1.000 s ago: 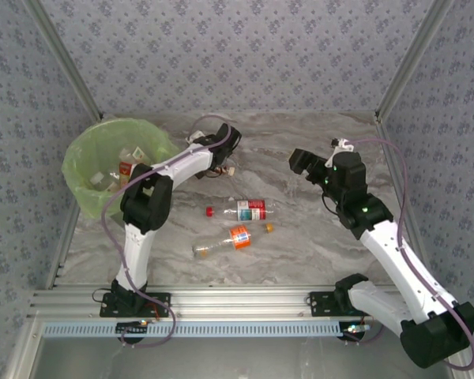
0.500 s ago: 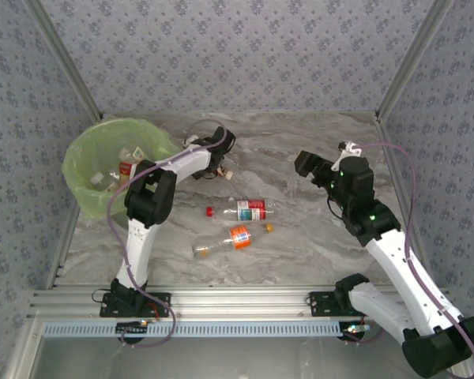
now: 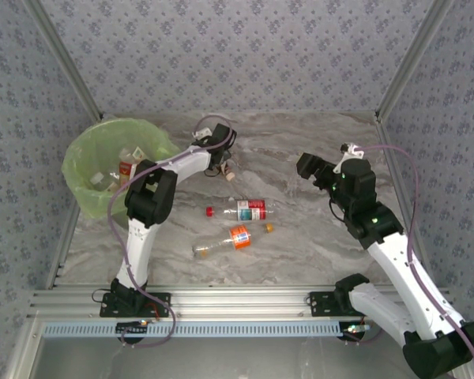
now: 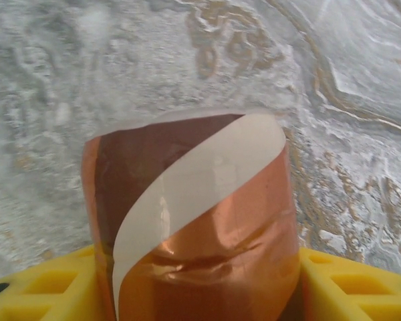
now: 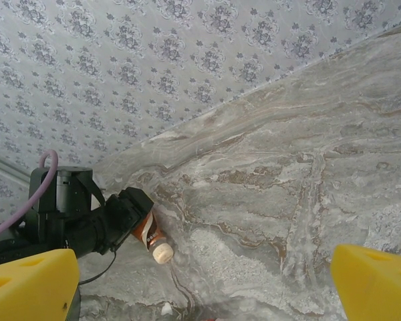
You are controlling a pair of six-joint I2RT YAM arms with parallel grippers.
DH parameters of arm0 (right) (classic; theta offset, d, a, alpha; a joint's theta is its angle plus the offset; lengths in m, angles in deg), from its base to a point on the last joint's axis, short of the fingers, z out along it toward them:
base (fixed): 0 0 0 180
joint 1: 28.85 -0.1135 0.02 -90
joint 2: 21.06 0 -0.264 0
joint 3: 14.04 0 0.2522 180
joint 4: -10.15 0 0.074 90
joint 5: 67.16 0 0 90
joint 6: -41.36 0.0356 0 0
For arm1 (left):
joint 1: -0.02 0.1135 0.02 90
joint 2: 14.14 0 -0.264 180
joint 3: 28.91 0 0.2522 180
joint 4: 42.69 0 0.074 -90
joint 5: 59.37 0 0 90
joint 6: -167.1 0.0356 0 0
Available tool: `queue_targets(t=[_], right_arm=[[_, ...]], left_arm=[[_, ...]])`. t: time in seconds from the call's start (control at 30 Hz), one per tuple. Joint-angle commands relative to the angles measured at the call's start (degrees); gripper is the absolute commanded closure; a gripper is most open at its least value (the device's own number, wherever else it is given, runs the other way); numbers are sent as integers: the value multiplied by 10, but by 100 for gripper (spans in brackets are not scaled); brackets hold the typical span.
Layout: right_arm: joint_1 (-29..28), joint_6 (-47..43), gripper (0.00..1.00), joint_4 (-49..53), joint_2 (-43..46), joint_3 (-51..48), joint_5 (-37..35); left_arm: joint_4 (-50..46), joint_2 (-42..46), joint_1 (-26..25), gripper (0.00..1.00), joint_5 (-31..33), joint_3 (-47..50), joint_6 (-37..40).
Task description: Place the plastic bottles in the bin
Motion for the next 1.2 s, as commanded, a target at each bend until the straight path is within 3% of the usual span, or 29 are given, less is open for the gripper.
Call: queue_targets(t=[0.0,0.4,0.7,0.83,1.03,1.17], right_arm=[[5,-4,1,8,9,-7,-14],[5,-36,1,-60,0,-43,22],[5,-40,1,-74,-33,-46,29],[3,-45,1,-106,-41,-51,70],[-5,-63,1,-126,-56,-52,96],[-13,-64,1,-142,-72,-50,103]], left_arm=[[71,22,0,45,-47,39,58],[115,156,-31,49,-110,92,158],[104,292,-61,48,-134,142,171],[112,355,-67,49,-134,188,172],[217,459,-66,49,-257,278,223],[193,513,-67,49,-256,288,260]])
